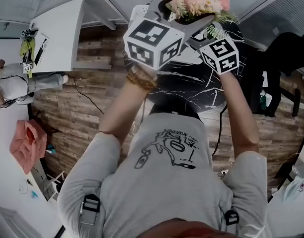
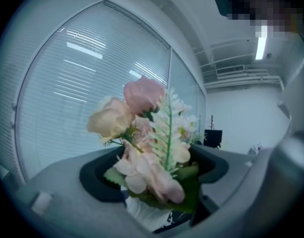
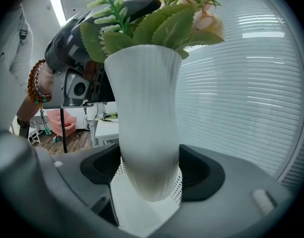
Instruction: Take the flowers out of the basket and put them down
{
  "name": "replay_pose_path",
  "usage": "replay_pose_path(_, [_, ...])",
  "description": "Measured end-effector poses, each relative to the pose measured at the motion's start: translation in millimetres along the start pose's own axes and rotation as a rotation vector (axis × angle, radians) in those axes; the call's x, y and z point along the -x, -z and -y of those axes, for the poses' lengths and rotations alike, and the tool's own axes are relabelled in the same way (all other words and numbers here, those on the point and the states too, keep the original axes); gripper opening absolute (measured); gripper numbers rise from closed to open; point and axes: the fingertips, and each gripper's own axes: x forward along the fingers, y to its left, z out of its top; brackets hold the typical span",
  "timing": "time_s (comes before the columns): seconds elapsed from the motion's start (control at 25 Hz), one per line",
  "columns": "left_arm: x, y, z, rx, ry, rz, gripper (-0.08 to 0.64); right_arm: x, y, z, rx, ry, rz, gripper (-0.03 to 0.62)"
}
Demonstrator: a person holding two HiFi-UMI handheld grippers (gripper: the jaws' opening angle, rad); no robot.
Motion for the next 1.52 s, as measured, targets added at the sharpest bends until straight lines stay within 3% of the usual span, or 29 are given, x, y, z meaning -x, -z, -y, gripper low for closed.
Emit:
replay_pose_path(1.0, [-121,17,181,0.011,0.320,-0.026,0.390,186,85,81,-0.098,0.289,-0.042,0.373])
replay_pose_path(1.52, [-130,37,193,0.034,0.326,-0.048,0.382,197,109,83,-0.109,0.310,-0.049,0.371])
